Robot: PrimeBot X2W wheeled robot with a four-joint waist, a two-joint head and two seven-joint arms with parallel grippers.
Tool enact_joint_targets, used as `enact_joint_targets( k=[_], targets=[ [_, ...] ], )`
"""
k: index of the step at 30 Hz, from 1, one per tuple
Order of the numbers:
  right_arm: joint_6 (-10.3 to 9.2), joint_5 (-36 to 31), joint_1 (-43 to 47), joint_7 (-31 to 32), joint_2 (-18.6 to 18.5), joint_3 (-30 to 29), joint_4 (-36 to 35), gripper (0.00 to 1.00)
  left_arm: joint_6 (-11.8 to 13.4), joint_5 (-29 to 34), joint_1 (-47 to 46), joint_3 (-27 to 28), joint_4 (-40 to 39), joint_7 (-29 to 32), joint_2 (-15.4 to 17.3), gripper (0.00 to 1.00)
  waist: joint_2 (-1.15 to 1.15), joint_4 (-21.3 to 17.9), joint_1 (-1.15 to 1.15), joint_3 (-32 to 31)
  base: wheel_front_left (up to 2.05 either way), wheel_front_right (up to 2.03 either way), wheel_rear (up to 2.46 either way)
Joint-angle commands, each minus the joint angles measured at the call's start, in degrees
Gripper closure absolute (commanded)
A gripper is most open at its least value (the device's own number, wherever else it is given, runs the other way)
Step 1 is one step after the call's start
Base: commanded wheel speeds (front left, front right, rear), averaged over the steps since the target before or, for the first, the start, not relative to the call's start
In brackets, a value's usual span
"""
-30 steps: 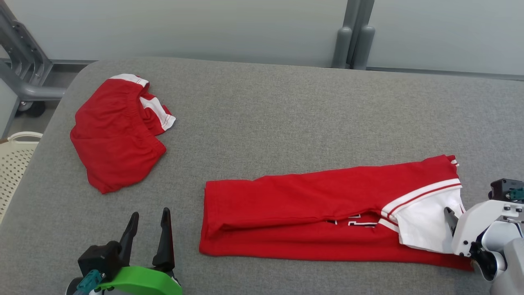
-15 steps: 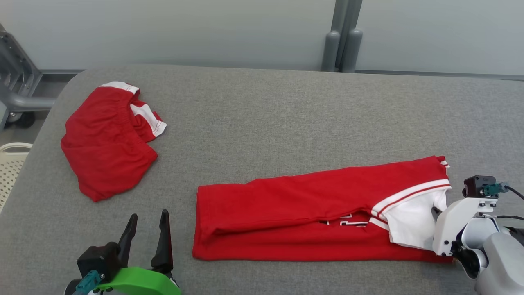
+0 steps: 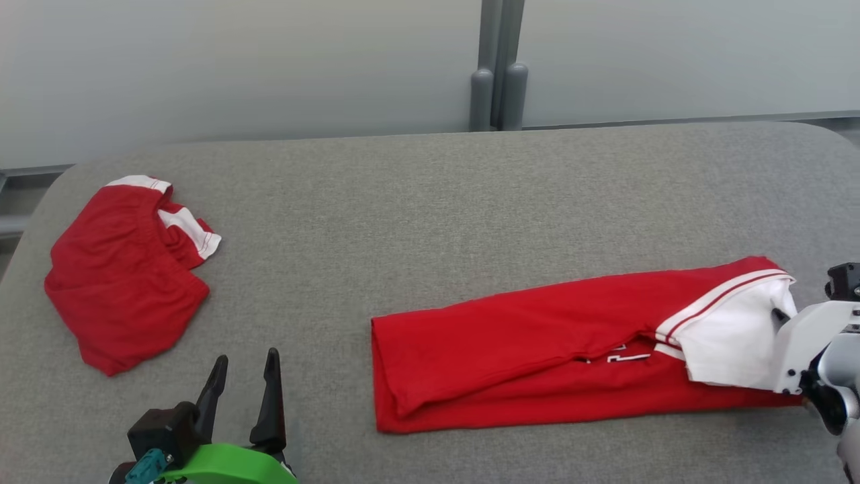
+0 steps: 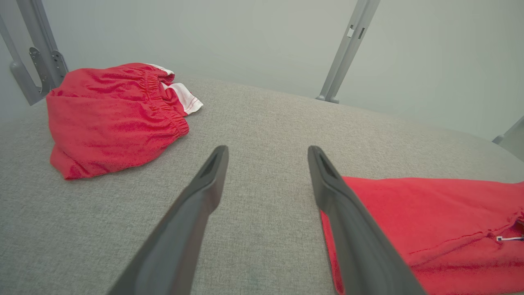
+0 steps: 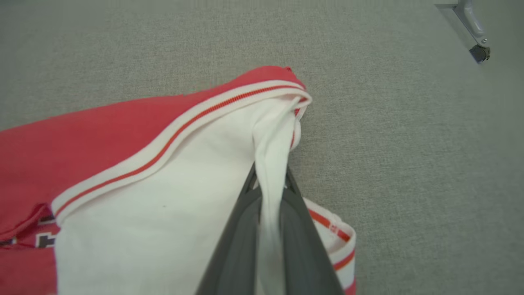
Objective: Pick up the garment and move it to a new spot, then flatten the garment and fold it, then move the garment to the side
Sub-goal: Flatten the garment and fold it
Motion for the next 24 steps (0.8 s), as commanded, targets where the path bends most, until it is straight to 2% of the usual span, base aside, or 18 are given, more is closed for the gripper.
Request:
enact_joint_targets(
  k=[1,5,12,24],
  targets=[
    [-0.10,-0.6,-0.7,-0.3,-1.0,-0.8,-0.5,1.00,0.2,0.2,0.6,-0.1,-0.2,-0.1,0.1,0.00,0.22,-2.0,0.00,-0.3,0.00,0.00,0.00],
    [-0.10,-1.5,-1.2,0.1,-1.8,-2.5,-1.5,1.00,0.3,0.3,0.2,-0.3,-0.3,0.1,-0.1,0.00,0.22,-3.6,0.00,0.0,0.00,0.00,0.00],
    [-0.10,-1.2,-1.5,0.4,0.2,-2.5,-4.3,1.00,0.3,0.0,0.3,-0.5,0.0,0.1,-0.2,0.00,0.22,-5.2,0.00,-0.3,0.00,0.00,0.00],
    [-0.07,2.3,2.7,3.3,3.3,6.6,-21.2,1.00,0.4,-0.3,0.2,-1.2,0.3,0.3,-0.4,0.00,0.22,-5.7,0.00,-1.9,0.00,0.00,0.00]
  ],
)
